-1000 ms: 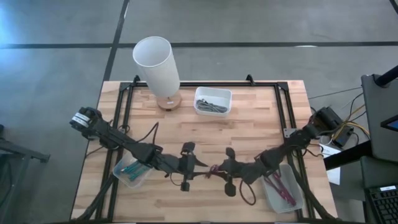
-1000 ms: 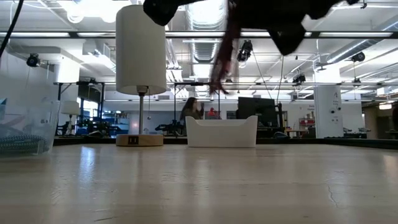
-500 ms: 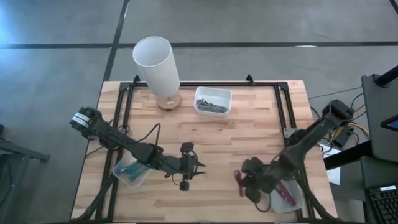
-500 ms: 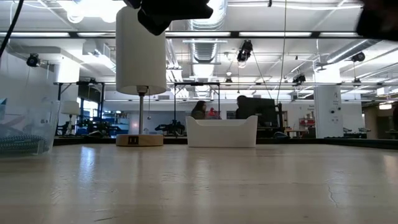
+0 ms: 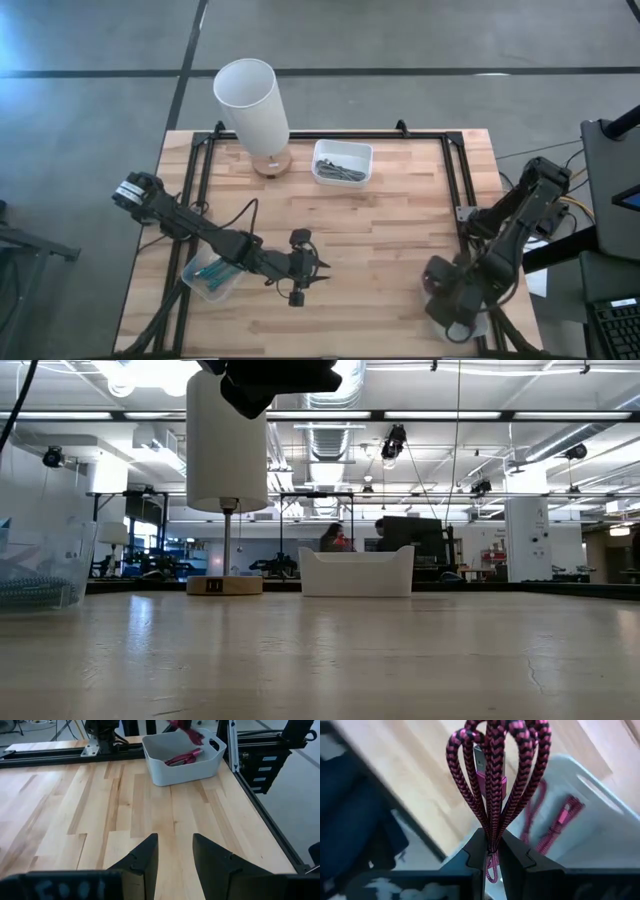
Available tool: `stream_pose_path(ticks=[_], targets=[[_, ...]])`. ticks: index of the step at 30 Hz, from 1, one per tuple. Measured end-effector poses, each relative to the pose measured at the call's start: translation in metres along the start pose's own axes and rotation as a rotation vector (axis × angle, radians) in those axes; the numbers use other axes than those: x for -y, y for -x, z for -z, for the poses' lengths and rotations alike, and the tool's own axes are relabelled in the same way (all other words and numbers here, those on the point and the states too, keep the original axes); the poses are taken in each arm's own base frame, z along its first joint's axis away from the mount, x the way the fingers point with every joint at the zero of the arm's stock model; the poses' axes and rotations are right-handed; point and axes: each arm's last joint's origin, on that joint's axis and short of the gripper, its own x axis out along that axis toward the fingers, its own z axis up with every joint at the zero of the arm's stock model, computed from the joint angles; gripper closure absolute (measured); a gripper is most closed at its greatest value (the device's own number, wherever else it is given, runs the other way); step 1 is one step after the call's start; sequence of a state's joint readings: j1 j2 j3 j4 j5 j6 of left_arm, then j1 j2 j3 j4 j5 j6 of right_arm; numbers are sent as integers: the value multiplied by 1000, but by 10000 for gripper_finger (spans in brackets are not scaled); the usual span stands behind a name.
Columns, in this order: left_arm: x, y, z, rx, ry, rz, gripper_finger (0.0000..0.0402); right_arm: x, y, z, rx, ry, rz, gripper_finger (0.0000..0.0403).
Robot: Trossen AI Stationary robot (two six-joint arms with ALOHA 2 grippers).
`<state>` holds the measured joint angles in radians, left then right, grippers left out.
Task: Pick & Place USB Port
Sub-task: Put the pink black charger cable into the grey bin
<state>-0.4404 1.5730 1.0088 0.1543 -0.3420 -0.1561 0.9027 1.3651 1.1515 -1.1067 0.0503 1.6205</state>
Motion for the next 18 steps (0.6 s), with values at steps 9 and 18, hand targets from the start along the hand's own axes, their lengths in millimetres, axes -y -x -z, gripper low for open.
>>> stream_pose_path(ticks=[9, 18], targets=[[0, 0, 1, -8, 3, -1, 280, 29, -40, 17, 0, -128, 146, 374], [0, 0, 1, -9, 19, -1, 280, 29, -56, 22, -115, -138, 82, 374]])
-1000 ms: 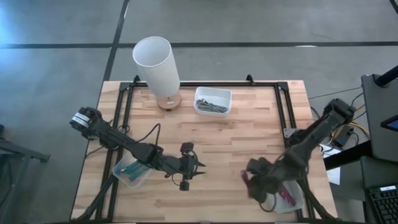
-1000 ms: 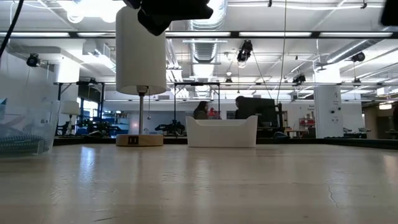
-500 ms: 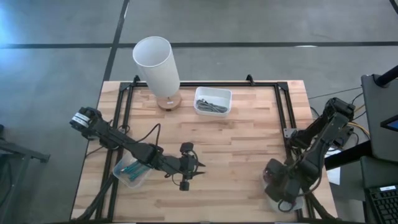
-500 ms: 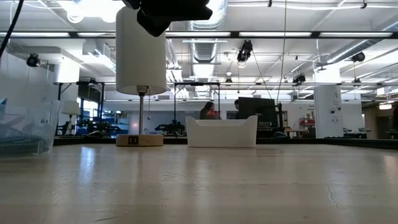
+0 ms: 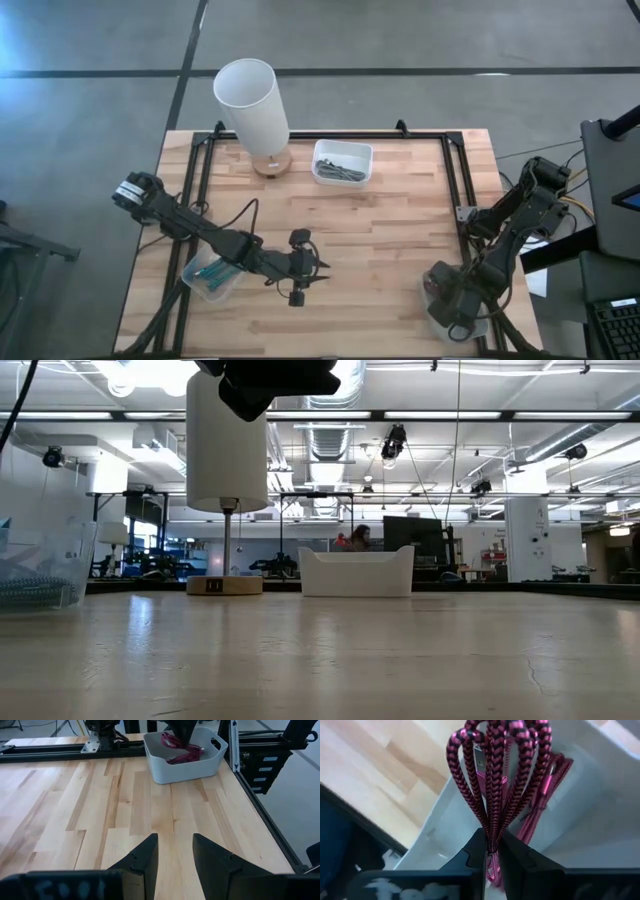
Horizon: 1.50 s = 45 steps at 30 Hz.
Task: Pick & Place USB Port
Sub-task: Put the pink black charger cable into the grey bin, then return to Home Position
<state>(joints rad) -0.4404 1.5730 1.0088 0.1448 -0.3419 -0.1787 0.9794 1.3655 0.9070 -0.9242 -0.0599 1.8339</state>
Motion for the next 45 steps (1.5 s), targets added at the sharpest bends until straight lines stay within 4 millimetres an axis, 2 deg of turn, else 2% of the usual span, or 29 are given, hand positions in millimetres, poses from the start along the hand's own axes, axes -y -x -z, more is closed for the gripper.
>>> stream_pose_path(ticks=[7, 17, 21, 25, 28, 30, 33, 36, 38, 41, 45], targets=[[0, 0, 0, -1, 1, 0, 280, 1, -2, 0, -4, 0, 5, 357], [0, 0, 2, -16, -4, -3, 280, 11, -22, -4, 16, -25, 75, 308], [0, 0, 2, -21, -6, -4, 280, 9, -18, -4, 10, -52, 60, 303], [-1, 0, 2, -20, -7, -4, 280, -2, 2, 0, -13, -40, -21, 305], [-1, 3, 0, -15, -31, -2, 280, -16, 21, 2, 46, 81, -111, 307], [-2, 7, -4, -2, -33, -1, 280, -26, 35, 3, 152, 218, -181, 307], [-5, 19, -12, 10, -31, 1, 280, -38, 58, 0, 428, 451, -240, 304], [-10, 38, -20, -2, -34, 0, 280, -48, 82, -4, 803, 688, -190, 303], [-15, 55, -28, 3, -19, -11, 280, -54, 97, -7, 946, 772, -146, 305], [-24, 82, -37, 12, 11, -57, 280, -58, 116, -14, 952, 871, -135, 313], [-38, 119, -46, 40, 4, -124, 280, -57, 133, -30, 968, 909, -135, 326]])
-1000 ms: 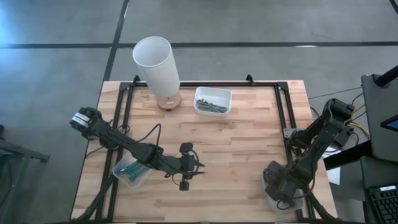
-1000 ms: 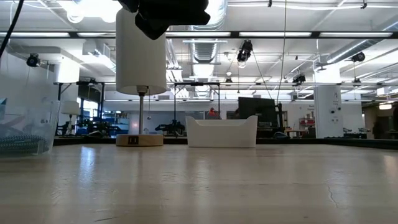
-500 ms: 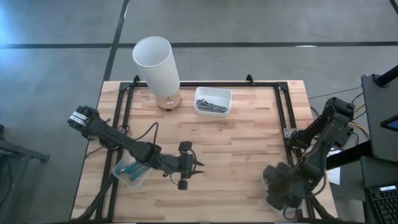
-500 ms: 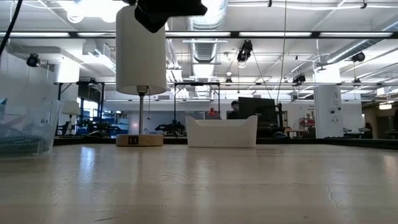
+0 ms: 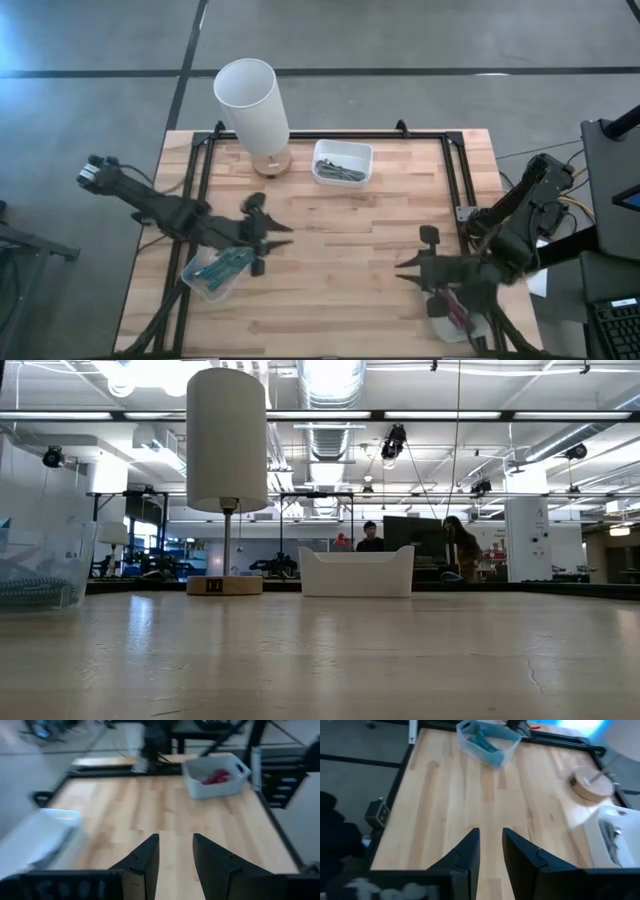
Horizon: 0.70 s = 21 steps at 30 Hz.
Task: Pick & Place USB Port
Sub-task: Return to Home Position
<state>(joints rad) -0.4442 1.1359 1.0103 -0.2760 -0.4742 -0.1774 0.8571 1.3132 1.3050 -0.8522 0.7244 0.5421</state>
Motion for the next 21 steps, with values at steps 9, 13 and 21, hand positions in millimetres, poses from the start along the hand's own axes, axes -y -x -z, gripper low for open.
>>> stream_pose_path(ticks=[9, 13, 21], targets=[[-25, 39, -1, 32, -42, -153, 280, 44, -42, -10, 57, 145, -263, 345], [-30, 46, 10, 39, -34, -150, 280, 72, -53, 4, 76, 134, -267, 349], [-45, 59, 52, 195, 51, -138, 280, 115, -50, 49, 315, -9, -192, 351]])
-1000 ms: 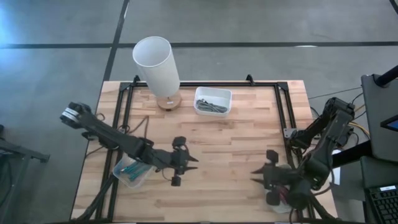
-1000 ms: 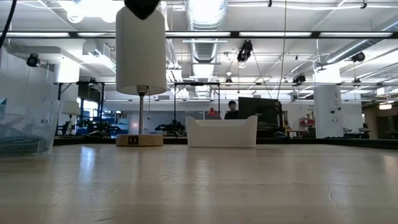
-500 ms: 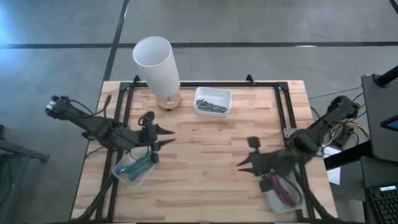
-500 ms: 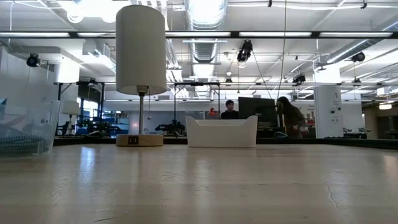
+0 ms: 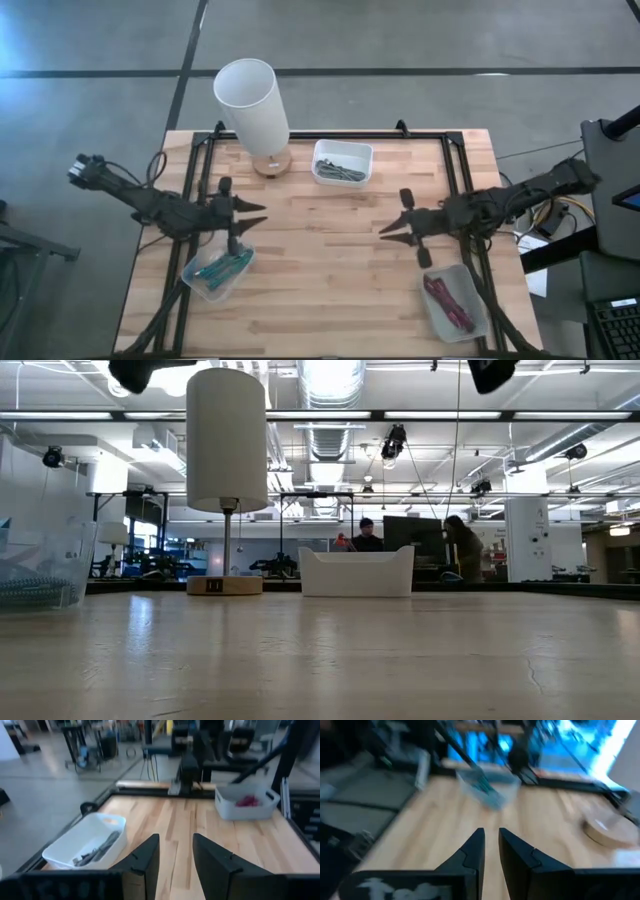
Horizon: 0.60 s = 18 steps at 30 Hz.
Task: Pick & Place USB Port
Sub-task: Return to Home Position
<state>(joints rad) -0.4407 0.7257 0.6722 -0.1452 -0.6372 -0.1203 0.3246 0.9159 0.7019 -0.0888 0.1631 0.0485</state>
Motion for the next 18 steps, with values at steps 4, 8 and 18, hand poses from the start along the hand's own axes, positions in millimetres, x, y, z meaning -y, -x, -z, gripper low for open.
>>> stream_pose_path(ticks=[4, 8, 18], targets=[[-9, 7, 27, 99, 11, 4, 280, 3, 6, 27, 152, -23, -60, 351], [-17, 13, 47, 169, 57, 0, 280, 7, 10, 47, 226, -17, -48, 351], [-33, 31, 58, 230, 25, -18, 280, 27, 25, 68, 250, 0, 60, 351]])
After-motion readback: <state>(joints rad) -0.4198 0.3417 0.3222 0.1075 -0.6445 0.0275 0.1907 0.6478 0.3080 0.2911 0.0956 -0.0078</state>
